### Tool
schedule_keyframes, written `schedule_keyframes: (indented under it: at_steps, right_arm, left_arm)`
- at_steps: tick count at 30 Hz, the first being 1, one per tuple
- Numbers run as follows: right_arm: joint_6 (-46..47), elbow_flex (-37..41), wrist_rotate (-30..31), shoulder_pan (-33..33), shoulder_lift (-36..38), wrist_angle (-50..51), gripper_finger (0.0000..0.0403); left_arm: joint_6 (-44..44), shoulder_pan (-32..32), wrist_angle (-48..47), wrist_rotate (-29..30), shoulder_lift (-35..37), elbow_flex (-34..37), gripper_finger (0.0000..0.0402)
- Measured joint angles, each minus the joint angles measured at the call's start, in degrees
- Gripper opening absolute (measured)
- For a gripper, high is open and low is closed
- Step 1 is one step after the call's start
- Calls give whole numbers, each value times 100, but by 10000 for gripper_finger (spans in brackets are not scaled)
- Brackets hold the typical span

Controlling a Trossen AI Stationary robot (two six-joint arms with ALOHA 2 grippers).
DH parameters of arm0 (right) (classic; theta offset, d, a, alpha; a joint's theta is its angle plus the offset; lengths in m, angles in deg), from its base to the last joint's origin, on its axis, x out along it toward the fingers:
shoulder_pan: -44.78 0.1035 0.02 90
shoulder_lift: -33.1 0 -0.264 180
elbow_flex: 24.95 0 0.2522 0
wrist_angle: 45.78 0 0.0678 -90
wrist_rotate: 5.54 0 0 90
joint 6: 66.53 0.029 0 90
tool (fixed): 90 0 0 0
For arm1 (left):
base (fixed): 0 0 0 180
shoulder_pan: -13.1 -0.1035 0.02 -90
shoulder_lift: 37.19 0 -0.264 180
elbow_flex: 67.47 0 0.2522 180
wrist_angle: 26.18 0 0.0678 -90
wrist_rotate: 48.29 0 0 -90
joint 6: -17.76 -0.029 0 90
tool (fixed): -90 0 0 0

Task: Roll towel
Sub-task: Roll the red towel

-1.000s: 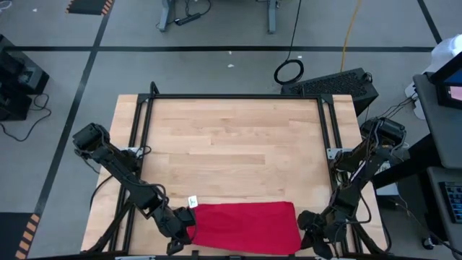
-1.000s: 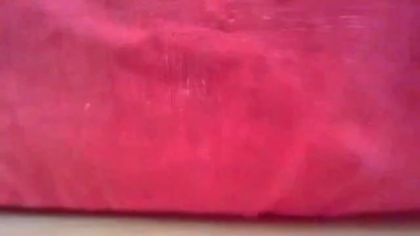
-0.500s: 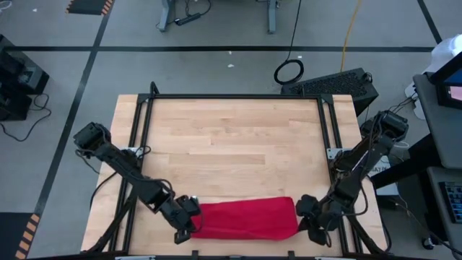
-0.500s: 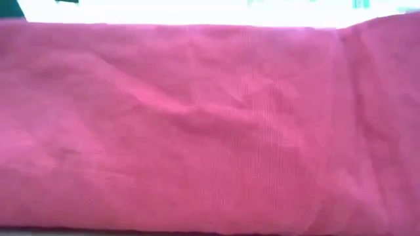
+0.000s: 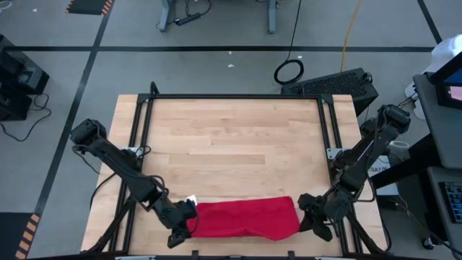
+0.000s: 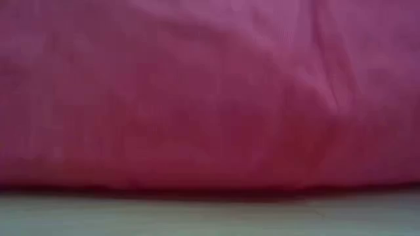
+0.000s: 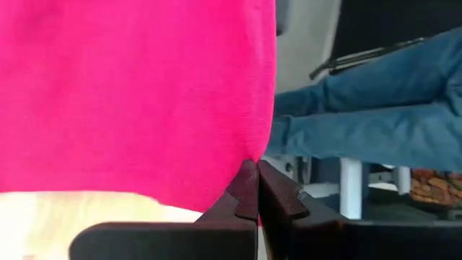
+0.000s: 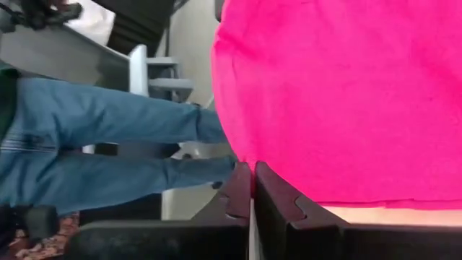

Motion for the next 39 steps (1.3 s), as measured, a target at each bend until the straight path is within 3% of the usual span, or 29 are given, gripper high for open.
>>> schedule_keyframes:
  at_steps: [8,14,39]
  right_arm:
    - [-67,-4,92,-310,55,1133,0]
    - [-127,-2,363,-590,49,1759,0]
    - [-396,-2,592,-994,-176,2341,0]
  left_arm:
    - [-289,-79,-873,814,61,69,1]
    - [-534,-283,-1031,965,61,173,1]
    - [-756,-391,-1312,1436,56,195,2]
